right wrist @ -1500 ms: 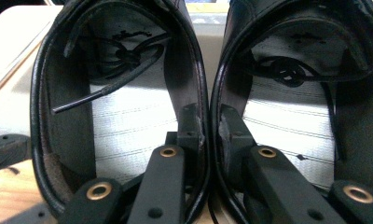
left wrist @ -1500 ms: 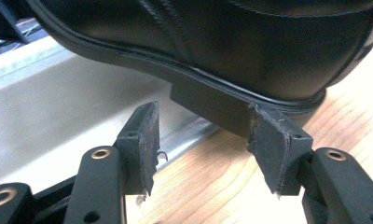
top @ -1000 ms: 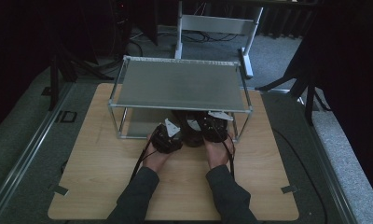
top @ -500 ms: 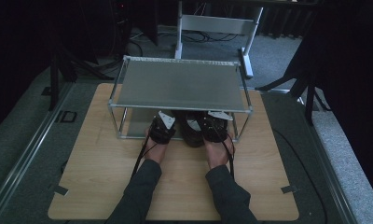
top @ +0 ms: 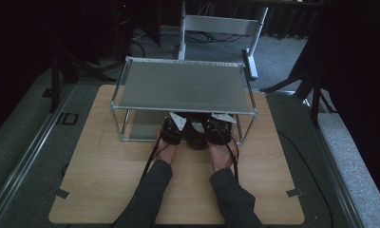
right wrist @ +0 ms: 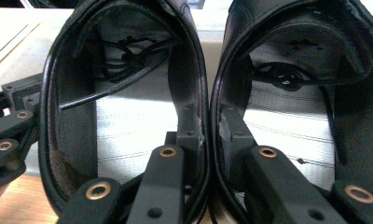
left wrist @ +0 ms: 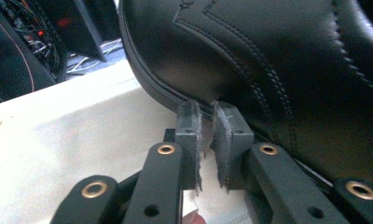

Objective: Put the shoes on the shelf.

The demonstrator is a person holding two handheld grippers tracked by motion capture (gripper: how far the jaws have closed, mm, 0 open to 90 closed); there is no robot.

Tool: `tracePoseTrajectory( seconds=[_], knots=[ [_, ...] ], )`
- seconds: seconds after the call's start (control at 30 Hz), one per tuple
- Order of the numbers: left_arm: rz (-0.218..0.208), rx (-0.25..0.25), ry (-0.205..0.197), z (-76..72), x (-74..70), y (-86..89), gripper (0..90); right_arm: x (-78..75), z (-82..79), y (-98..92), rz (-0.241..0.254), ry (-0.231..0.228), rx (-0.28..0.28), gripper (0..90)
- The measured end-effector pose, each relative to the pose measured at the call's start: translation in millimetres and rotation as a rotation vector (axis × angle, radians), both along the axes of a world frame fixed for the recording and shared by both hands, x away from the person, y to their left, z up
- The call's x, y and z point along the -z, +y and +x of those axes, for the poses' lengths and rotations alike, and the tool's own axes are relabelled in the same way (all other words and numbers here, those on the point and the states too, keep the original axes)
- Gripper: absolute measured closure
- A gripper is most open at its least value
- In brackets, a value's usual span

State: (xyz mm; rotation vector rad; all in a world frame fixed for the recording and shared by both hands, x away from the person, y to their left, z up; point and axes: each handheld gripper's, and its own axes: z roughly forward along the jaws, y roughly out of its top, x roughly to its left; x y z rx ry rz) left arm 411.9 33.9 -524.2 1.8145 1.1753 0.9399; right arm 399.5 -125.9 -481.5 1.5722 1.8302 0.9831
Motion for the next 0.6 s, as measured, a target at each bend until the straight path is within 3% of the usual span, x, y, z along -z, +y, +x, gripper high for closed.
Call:
tracePoseTrajectory(
  seconds=[0.33, 0.6],
  knots=[
    [0.013, -0.011, -0.03, 3.3, 6.6, -9.7, 89.8, 3.8, 3.4, 2.8, 0.005, -0.011, 0.008, 80.8],
    [0.03, -0.019, -0.009, 9.7, 11.9, -10.5, 90.0, 12.5, 7.5, 5.3, 0.009, 0.0, 0.002, 80.8]
  ],
)
